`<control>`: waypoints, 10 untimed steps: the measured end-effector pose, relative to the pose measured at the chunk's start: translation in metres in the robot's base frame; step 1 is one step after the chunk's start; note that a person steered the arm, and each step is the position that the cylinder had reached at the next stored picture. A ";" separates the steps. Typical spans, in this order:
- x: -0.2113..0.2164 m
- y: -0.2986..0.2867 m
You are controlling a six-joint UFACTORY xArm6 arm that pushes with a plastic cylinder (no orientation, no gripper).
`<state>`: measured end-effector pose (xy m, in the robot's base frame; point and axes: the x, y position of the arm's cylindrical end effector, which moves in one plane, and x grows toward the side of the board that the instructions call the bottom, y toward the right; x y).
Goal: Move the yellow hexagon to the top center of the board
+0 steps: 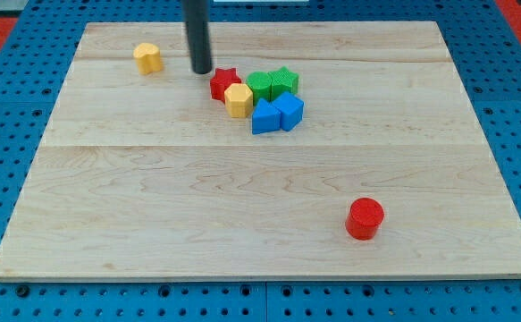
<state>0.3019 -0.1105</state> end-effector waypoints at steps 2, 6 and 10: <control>-0.028 -0.103; 0.000 -0.084; 0.041 0.096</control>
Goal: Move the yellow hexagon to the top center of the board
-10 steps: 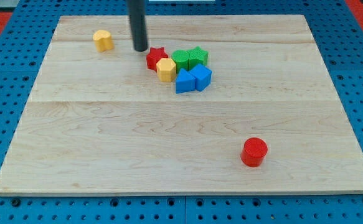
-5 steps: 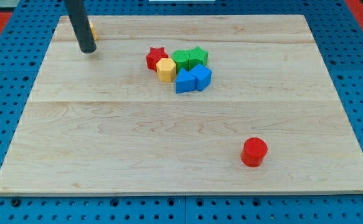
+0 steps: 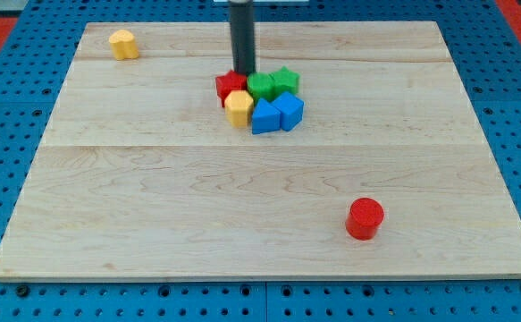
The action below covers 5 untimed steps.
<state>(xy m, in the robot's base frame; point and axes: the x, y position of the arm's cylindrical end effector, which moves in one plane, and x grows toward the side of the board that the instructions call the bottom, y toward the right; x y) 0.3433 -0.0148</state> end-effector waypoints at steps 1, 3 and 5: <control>0.021 -0.057; 0.069 -0.132; 0.129 -0.077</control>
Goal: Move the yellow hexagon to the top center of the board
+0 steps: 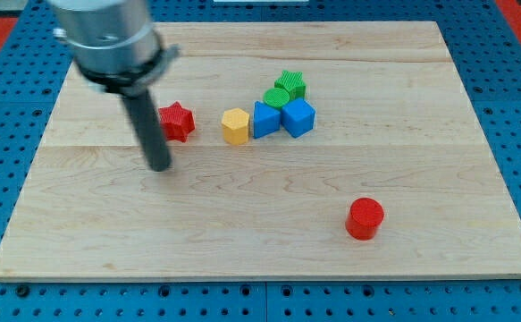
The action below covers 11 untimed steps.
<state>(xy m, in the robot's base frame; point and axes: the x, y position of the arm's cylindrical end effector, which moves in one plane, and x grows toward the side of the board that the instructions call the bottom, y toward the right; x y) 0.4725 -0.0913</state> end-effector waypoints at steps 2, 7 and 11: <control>-0.069 0.018; -0.132 0.061; -0.179 0.131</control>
<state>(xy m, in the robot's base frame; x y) 0.2939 0.0400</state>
